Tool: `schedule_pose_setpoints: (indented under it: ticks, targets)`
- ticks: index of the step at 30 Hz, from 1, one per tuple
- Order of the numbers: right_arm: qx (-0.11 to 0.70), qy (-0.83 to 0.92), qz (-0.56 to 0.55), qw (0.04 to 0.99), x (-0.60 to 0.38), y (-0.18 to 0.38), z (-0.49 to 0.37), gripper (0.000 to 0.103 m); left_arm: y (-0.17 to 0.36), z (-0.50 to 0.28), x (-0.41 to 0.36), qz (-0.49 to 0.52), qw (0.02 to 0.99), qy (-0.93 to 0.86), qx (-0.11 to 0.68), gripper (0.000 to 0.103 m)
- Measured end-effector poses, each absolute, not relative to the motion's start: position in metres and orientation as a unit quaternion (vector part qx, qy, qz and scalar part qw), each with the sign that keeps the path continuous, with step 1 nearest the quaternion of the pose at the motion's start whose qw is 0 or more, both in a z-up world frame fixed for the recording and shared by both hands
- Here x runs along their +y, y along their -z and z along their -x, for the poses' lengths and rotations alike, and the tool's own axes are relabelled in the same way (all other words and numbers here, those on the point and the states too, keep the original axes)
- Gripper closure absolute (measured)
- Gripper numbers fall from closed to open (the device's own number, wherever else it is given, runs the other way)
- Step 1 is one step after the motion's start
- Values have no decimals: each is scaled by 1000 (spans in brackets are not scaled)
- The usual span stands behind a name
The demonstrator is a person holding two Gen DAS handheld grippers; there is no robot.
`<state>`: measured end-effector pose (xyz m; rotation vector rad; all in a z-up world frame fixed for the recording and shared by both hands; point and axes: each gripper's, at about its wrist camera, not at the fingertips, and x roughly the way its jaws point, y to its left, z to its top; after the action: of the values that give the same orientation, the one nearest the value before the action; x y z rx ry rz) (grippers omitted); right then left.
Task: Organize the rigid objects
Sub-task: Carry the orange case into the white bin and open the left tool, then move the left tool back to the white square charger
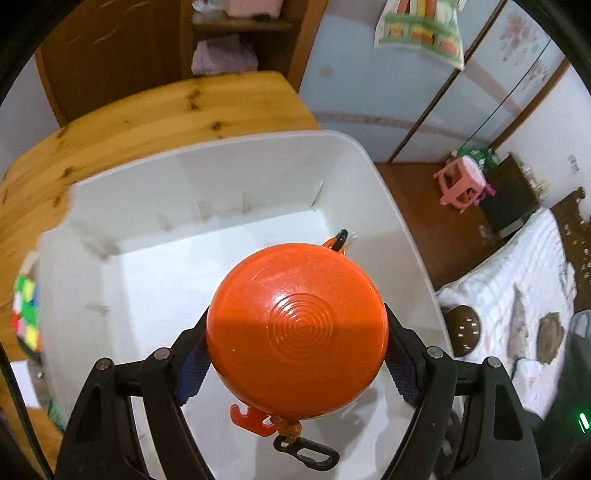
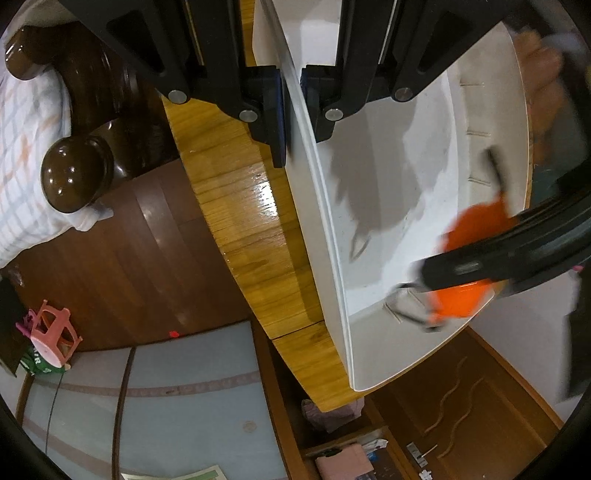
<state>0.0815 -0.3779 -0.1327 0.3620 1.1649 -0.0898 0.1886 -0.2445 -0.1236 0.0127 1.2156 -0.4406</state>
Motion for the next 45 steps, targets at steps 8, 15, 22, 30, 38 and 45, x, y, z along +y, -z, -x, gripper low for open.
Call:
schedule_pose_setpoints:
  ticks: [8,15,22,30,38,45]
  targets:
    - [546,18,-207,812,-388,135,-79,94,154,-194,-271,-21,778,191,599,20]
    - [542,9,-212,813,-388,136,-79,93,162,-198,-266,-28,778,154,608,20]
    - [539,11,-208,816,-387,137,-78,93,149,-187,-264,-53,790,136,595,17]
    - [537,14,-220,814,-389,139,-76,92,96,-162,-233,-36,825,131,548,4]
    - [533,20,-219,817,-388,139,-75,93,42,-131,-179,-26,843,137,519,5]
    - [534,33,-220,816,-387,138,-75,93,-4,-99,-101,-24,881,86,465,5]
